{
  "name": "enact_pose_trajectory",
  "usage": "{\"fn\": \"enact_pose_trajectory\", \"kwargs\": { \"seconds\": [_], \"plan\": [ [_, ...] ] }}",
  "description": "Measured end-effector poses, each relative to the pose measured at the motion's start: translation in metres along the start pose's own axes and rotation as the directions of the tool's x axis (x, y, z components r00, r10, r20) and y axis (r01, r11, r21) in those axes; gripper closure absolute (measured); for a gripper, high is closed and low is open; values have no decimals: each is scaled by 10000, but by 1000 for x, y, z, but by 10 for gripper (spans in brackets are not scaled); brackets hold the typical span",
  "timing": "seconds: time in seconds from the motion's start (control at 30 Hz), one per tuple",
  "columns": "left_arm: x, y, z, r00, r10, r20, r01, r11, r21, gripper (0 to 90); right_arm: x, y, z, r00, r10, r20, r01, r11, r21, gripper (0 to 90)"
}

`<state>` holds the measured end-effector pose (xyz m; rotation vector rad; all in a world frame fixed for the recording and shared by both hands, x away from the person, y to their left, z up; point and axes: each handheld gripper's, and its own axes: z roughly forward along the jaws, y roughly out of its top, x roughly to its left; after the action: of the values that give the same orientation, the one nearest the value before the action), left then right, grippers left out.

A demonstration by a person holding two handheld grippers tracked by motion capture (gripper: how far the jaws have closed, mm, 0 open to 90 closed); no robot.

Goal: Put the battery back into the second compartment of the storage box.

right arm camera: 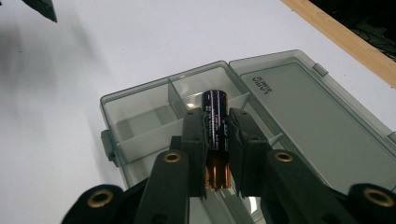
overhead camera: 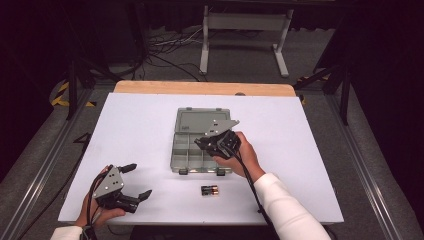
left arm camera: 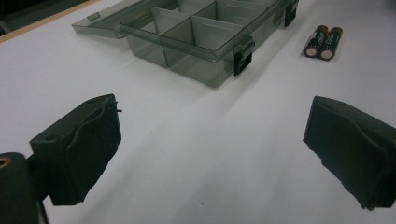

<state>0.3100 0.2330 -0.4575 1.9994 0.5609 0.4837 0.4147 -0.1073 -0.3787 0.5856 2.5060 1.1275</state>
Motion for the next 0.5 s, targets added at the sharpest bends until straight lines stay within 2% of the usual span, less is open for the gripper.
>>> {"fn": "enact_pose_trajectory", "kwargs": {
  "seconds": [0.33,0.5],
  "plan": [
    [0,0,0,10000,10,20,-10,10000,-44,41,-4,8,13,9999,-39,146,35,9995,314,778],
    [0,0,-1,10000,-9,-19,9,10000,-60,41,-8,10,21,9997,162,171,-169,9990,412,778]
  ]
}}
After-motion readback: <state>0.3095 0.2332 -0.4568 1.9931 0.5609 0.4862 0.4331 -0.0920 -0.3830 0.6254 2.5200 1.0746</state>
